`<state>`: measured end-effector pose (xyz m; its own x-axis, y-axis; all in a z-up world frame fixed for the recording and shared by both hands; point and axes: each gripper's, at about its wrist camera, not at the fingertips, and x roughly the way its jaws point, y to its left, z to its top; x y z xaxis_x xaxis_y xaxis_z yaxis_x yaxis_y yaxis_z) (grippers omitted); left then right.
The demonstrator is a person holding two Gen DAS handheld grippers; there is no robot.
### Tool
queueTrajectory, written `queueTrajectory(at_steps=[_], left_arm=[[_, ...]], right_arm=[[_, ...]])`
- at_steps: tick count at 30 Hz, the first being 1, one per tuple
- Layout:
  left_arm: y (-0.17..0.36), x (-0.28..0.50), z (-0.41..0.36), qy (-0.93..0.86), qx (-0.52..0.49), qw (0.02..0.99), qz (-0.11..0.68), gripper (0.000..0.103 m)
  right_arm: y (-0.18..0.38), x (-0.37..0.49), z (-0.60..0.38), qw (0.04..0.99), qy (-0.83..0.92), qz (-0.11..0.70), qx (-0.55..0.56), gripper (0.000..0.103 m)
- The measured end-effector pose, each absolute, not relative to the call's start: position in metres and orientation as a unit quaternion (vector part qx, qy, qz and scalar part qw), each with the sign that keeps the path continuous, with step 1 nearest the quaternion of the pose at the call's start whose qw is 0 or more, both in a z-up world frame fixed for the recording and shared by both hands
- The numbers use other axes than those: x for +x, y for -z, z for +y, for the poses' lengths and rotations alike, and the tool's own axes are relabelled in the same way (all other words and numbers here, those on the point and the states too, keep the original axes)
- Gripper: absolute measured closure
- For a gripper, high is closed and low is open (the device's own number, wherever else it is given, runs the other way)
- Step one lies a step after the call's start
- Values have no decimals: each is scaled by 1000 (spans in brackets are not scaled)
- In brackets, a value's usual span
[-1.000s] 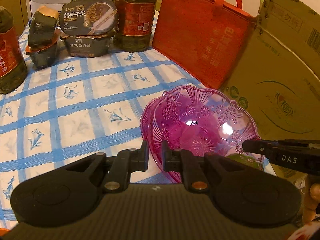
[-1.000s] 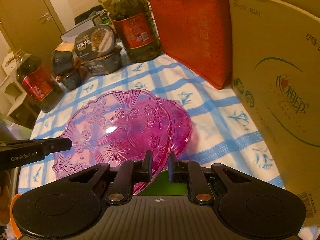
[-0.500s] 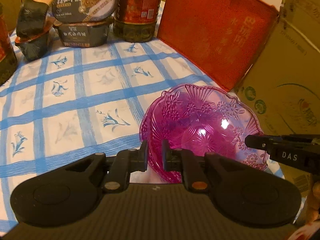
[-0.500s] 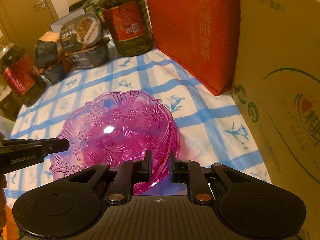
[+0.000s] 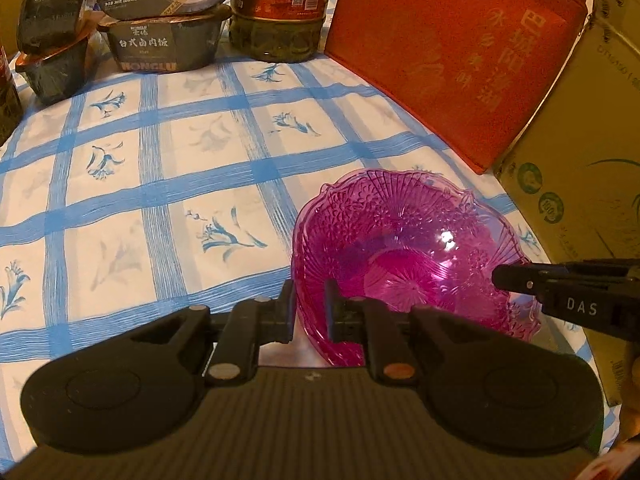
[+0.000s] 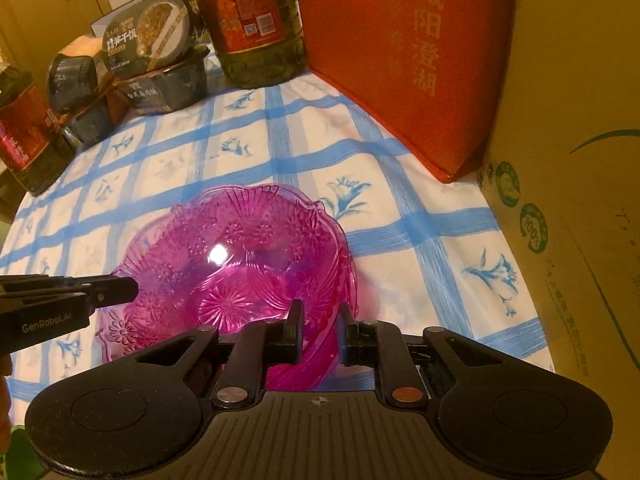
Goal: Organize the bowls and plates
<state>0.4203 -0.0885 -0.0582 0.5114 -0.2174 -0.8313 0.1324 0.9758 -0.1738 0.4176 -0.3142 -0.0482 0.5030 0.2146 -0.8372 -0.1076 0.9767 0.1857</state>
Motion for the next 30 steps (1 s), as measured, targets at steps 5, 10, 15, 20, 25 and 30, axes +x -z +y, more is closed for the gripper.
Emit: queueTrajectory(at_steps=[5,10,15,20,25,30], left_arm=[[60,421,-90,100,-42,871,479,78],[51,414,-87,92,-49,877,469,70],[30,390,-80,88,-68,885,453,65],[2,349,-76,88,-90,894,431,64],[-25,297,-75,83,-103,903,408,61],[-36,240,-68,72,-107,911,392,57]], right_arm=[[51,419,-313,870,-94,482,43,71],[39,413,-320,877,-93,467,66,46],[18,393,-327,881,-92,456,91,46],[-7,354,-328,882,-96,447,114,45],[-28,302,-324,883,-105,439,129,44],[-40,250,-315,883,-113,434,138,43]])
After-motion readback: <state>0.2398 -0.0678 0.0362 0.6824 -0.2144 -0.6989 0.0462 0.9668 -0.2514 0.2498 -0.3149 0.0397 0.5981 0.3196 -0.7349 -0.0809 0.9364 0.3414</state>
